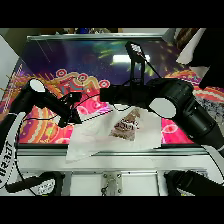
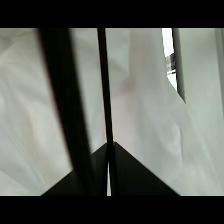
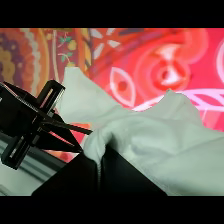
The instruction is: Fold the clothes and pants, and hang the long-sleeved shirts on hangers.
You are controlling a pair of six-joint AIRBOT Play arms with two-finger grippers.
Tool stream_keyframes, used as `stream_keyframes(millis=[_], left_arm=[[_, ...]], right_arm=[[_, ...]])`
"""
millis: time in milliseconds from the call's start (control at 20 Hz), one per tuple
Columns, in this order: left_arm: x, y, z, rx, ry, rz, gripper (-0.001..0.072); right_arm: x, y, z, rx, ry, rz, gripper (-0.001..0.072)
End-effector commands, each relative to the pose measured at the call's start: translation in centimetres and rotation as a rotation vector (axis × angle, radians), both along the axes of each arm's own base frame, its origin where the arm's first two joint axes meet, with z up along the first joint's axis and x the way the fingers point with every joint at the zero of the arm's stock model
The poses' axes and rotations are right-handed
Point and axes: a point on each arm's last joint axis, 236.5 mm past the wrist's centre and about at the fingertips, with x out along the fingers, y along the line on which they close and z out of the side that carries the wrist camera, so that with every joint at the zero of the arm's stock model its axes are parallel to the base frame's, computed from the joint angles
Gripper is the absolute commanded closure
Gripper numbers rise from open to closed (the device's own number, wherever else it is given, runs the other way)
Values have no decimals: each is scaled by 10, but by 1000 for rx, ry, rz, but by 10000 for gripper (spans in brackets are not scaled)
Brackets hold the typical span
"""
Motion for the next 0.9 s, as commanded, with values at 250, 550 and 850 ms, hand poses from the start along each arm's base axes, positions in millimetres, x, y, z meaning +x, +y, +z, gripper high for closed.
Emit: stream_keyframes(millis=[250, 550, 850], left_arm=[[-1, 0, 0, -1, 3, -4, 696], [-2, 0, 1, -1, 5, -6, 696], [-2, 0, 1, -1, 5, -6, 696]], right_arm=[[1, 20, -7, 48, 29, 17, 699], [0, 44, 2, 119, -8, 52, 699], [-12, 64, -17, 91, 19, 98, 699]])
